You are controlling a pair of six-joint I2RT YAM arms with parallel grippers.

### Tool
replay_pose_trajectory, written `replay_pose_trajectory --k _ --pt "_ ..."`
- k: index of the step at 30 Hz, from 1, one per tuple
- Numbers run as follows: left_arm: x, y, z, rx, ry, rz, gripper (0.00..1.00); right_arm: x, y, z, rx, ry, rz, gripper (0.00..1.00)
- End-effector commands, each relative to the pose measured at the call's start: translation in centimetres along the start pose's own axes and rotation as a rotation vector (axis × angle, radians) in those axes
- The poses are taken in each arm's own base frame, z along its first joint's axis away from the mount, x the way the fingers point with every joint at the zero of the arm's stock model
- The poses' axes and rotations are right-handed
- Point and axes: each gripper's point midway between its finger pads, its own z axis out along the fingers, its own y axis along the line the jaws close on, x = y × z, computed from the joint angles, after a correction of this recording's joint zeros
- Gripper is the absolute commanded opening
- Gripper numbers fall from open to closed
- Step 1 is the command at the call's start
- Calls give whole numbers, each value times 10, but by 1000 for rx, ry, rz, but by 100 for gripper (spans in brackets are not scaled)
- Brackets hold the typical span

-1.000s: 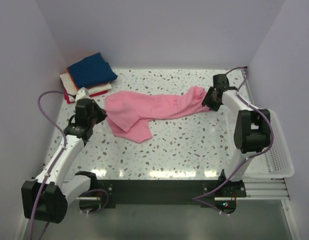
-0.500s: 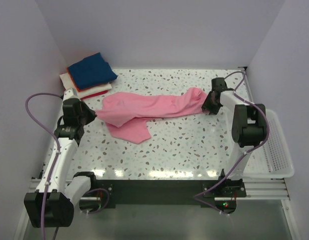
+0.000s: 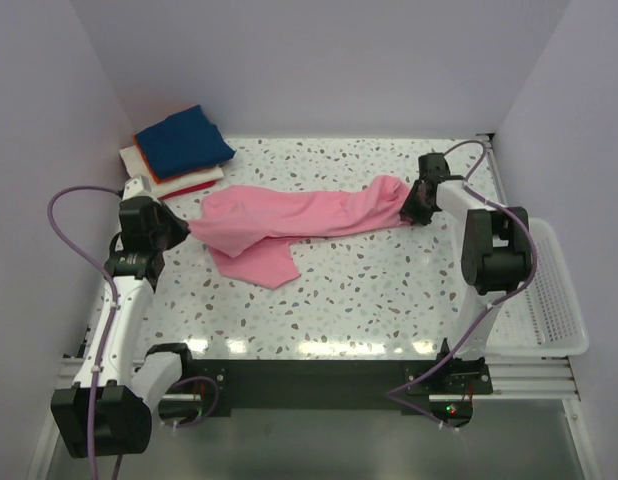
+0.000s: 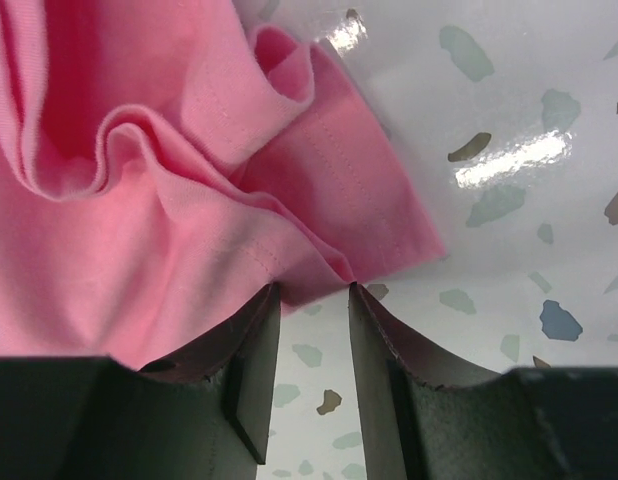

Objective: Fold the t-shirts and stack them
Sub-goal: Flatten the tshirt out

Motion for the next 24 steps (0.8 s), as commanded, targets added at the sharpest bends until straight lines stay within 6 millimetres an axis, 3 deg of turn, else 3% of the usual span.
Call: replay_pose_trajectory --k 1,11,15,24 --pt "-17 -10 -4 48 -43 28 0 -23 18 -8 -43 -56 10 36" --pt "-12 -11 2 59 -27 24 0 -22 23 -3 -30 -51 -6 31" --pt "-10 -12 5 65 -18 19 0 -21 19 -7 -5 -57 -19 24" --pt "-8 -13 5 76 -13 15 0 -15 8 -2 46 -50 -48 26"
